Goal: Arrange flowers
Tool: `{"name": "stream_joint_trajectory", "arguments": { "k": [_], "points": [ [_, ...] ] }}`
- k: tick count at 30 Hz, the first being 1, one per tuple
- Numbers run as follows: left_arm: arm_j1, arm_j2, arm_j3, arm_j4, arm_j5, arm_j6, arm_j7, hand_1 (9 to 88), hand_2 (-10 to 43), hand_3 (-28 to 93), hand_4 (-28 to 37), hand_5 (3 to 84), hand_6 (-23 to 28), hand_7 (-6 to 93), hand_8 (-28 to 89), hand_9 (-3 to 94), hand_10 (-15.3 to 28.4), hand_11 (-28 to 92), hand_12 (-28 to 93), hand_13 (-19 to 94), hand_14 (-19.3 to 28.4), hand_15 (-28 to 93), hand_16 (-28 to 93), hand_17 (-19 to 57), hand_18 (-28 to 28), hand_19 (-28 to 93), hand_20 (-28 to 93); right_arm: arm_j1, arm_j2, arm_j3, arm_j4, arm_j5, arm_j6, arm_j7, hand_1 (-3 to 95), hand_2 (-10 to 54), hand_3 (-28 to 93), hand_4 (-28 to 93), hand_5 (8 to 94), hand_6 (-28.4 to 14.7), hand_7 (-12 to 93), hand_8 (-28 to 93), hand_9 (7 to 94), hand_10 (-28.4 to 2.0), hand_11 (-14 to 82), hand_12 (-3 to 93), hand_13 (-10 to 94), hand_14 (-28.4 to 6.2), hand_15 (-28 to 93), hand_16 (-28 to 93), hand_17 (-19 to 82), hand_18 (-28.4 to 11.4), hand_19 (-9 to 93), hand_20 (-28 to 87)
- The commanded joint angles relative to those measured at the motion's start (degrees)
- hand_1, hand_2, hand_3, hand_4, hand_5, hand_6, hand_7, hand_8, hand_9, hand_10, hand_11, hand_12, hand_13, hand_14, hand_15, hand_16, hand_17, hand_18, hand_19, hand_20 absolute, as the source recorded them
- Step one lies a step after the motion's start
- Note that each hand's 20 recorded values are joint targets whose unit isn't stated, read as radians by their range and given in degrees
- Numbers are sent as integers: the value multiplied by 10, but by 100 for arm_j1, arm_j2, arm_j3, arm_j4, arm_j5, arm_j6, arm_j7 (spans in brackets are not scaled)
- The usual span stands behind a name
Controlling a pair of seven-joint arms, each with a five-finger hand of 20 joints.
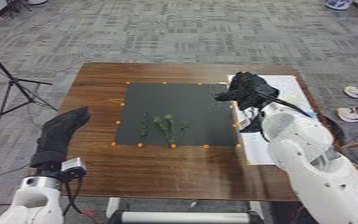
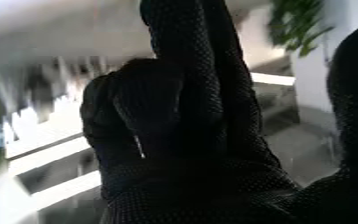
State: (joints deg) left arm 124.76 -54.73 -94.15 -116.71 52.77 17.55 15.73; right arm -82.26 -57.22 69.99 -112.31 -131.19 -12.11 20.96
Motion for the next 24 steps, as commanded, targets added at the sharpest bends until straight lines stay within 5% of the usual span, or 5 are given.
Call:
{"name": "stream_joint_trajectory", "arguments": {
  "k": [1,8,18,24],
  "points": [
    [24,5,7,-50,10,-28,-27,239,-9,717,-195,495,28,174,-71,477,126,204,141,358,154,140,21,50,89,30,150,628,12,-408,1110,-582,437,249,248,-95,625,-105,772,-31,226,-58,926,-120,279,235,803,-91,674,381,416,-278,896,521],
    [-13,42,22,-57,29,-51,-42,240,-9,716,-196,495,28,174,-71,477,126,204,141,359,154,139,20,50,89,29,149,1280,-45,-702,1713,-1275,-299,275,232,-95,614,-114,784,-31,221,-60,937,-112,309,238,839,-64,673,396,461,-268,924,512],
    [99,32,-31,-103,10,-29,-4,240,-9,716,-196,495,29,173,-71,478,126,205,141,358,154,139,20,50,90,29,149,1438,9,-554,1655,-1464,-1491,221,161,-95,550,-114,774,-50,194,-55,932,-122,312,259,852,-66,661,416,499,-256,932,504],
    [3,15,34,-66,9,-54,7,240,-9,716,-196,495,28,173,-71,478,126,204,141,359,155,140,20,50,90,30,149,1355,-27,-561,1851,-1515,-1368,229,138,-95,537,-112,771,-55,183,-51,926,-126,312,262,855,-66,649,420,502,-254,932,498]
  ]
}}
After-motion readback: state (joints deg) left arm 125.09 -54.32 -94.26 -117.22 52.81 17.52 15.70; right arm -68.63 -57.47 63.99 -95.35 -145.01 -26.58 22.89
